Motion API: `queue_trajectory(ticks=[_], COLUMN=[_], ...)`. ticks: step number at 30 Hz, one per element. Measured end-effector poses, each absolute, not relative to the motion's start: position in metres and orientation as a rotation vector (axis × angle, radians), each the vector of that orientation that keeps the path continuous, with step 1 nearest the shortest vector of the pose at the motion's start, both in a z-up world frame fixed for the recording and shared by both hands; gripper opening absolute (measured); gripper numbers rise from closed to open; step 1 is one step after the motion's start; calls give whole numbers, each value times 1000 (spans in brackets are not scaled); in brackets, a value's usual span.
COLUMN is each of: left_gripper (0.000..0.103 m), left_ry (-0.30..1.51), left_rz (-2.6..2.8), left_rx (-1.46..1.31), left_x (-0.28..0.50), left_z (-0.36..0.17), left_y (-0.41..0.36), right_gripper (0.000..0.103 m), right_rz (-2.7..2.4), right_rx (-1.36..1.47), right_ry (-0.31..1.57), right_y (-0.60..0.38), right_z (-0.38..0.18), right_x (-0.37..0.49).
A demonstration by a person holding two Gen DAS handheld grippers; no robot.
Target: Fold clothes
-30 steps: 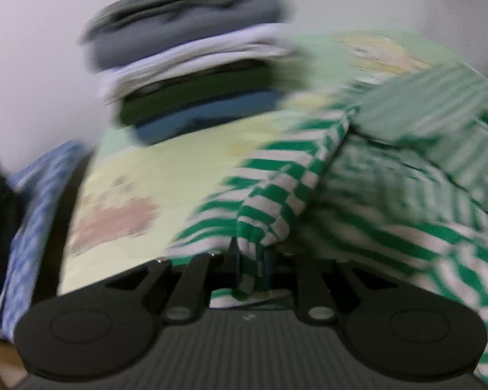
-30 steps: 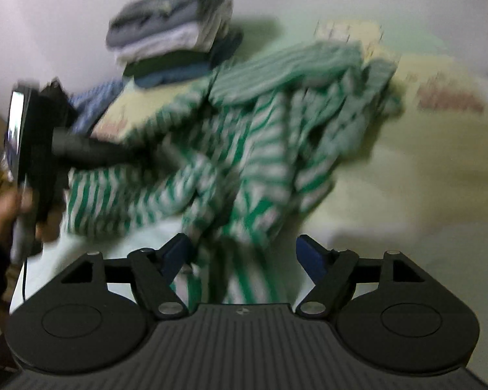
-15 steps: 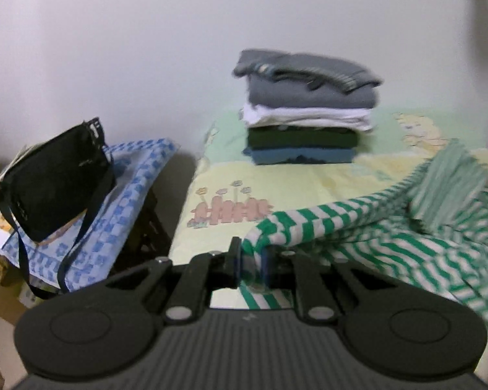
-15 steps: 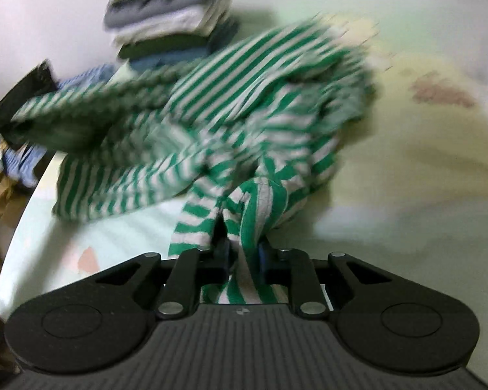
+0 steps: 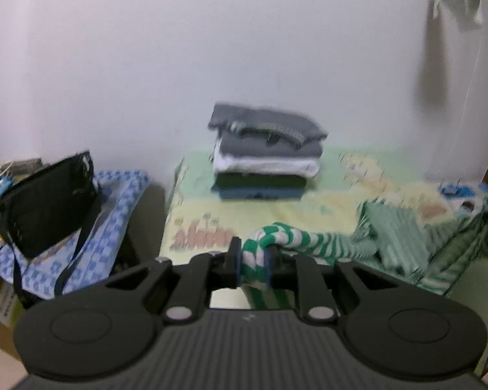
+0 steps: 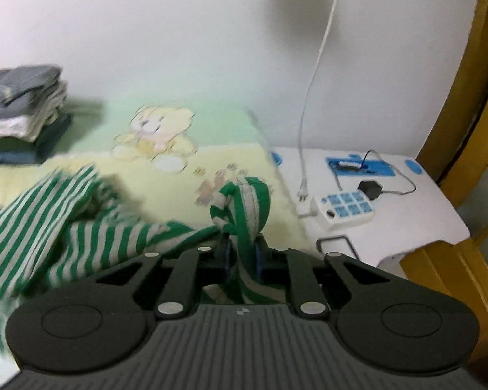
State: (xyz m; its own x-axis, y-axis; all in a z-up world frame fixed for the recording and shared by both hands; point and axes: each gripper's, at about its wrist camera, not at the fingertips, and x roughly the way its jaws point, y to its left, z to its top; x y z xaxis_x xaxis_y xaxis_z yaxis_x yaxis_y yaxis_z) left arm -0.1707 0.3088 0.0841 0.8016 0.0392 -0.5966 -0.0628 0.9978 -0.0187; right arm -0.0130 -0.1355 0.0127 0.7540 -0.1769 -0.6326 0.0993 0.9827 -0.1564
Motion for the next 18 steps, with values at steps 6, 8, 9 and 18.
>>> queue_trajectory(ticks=[6,8,9,18], left_gripper=[17,17,17,17], left_ry=[797,814,812,742], left_rz=[87,97,94,48], left_rx=[-79,-80,-77,-6], left_x=[-156,-156,-155,-141], left_z=[32,22,21,30], left_y=[317,319,320,298], right_gripper=[48,67,74,74], right_rz=[-152,-104,-50,507], right_rx=[-69,-63,-34,-116], right_ry=[833,801,813,1005], right_y=[-122,-110,-104,8], right_z=[-14,-6,-4,-43], right_x=[-2,-25,-37,-130])
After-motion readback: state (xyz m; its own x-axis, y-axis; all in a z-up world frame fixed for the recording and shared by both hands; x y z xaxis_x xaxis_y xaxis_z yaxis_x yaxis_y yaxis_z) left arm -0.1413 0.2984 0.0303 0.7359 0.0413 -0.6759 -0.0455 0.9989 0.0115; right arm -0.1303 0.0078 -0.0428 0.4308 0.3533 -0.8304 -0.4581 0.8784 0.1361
